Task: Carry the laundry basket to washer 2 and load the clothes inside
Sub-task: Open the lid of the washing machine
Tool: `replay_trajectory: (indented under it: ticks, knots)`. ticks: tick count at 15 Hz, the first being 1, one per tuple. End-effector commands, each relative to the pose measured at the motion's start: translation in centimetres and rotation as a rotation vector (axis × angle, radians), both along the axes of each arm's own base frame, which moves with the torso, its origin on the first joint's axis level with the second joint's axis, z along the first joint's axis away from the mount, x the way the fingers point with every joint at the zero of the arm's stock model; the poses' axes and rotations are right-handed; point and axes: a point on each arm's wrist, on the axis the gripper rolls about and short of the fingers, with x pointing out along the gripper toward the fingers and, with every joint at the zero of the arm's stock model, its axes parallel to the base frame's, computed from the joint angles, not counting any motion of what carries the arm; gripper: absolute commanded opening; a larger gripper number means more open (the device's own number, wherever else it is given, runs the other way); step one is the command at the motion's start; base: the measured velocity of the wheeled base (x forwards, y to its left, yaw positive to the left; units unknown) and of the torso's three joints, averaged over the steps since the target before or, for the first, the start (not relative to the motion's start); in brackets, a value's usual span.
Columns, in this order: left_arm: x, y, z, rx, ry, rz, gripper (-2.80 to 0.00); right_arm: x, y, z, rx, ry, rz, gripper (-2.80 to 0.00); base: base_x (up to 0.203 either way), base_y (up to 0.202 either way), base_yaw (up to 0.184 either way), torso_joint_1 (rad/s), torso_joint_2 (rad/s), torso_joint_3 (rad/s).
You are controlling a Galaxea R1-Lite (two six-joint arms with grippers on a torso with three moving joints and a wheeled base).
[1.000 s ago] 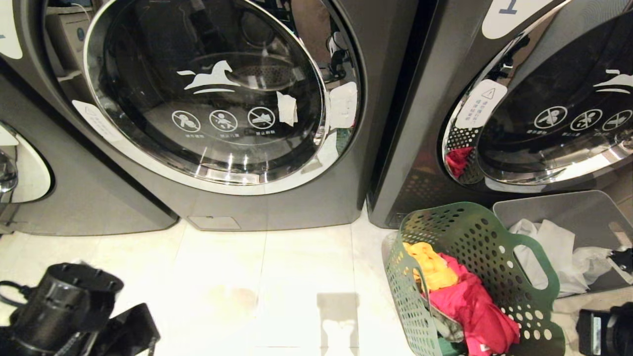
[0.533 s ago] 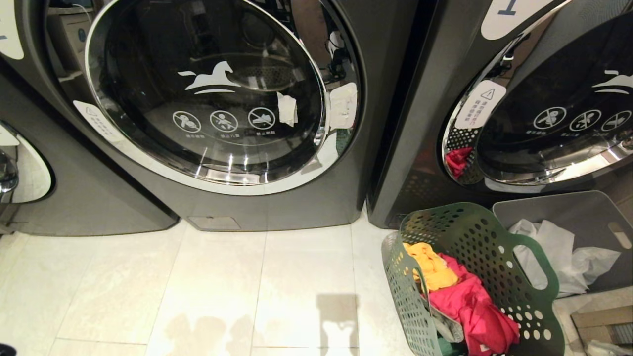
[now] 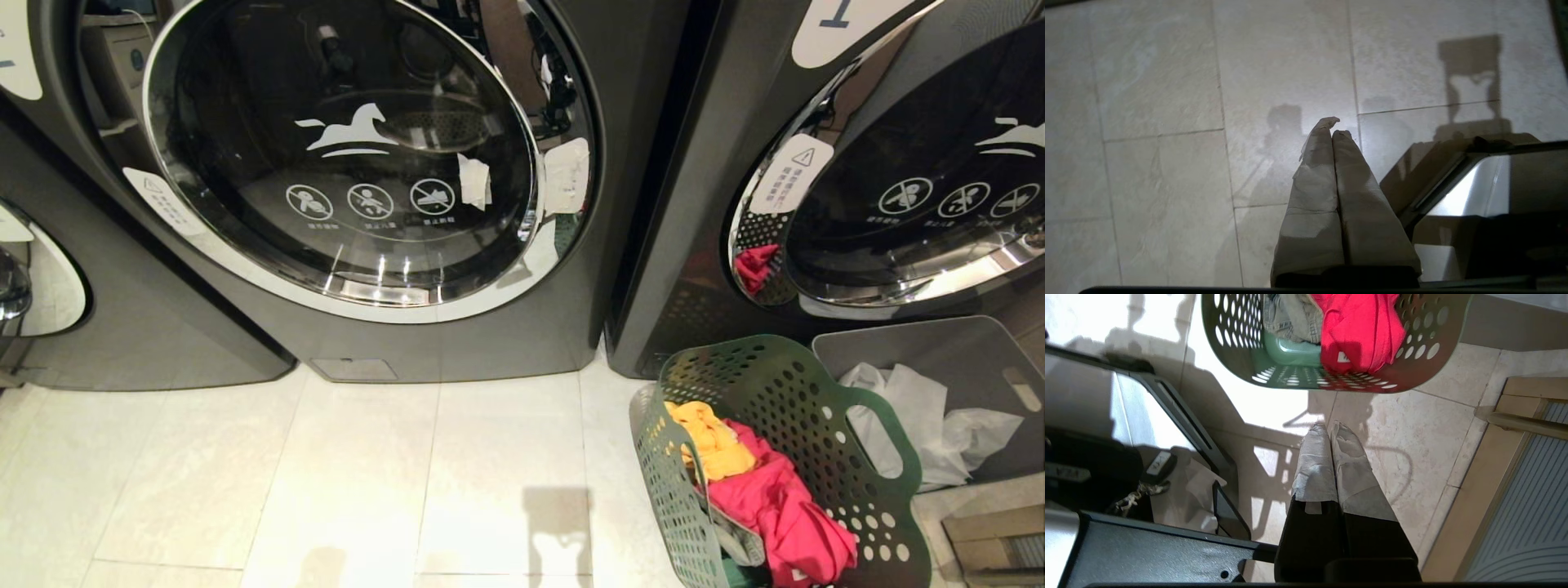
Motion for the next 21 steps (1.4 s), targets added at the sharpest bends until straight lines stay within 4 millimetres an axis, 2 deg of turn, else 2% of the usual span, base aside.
replay_trajectory:
  ticks: [1, 3, 7, 12, 21]
  knots:
    - [-1.3, 0.0, -0.9, -0.043, -0.065, -0.214, -2.8, -0.8, 0.0, 0.0, 0.026, -0.073, -0.022, -2.8, 0.0, 0.0, 0.0, 0.0, 0.0, 0.0]
    - [-1.0, -0.1, -1.0, -0.032, -0.009, -0.204, -2.8, -1.0, 0.0, 0.0, 0.03, -0.093, -0.023, -2.8, 0.0, 0.0, 0.0, 0.0, 0.0, 0.0]
    - [-1.1, -0.3, -1.3, -0.035, 0.01, 0.082, -2.8, -1.1, 0.0, 0.0, 0.034, -0.104, -0.027, -2.8, 0.0, 0.0, 0.0, 0.0, 0.0, 0.0]
    - [-3.7, -0.3, -2.1, -0.058, -0.298, 0.067, -2.8, -2.3, 0.0, 0.1, 0.049, -0.248, -0.036, -2.8, 0.0, 0.0, 0.0, 0.0, 0.0, 0.0]
    - [-3.7, -0.3, -2.2, -0.067, -0.303, 0.067, -2.8, -4.9, 0.0, -0.4, 0.075, -0.548, -0.021, -2.8, 0.0, 0.0, 0.0, 0.0, 0.0, 0.0]
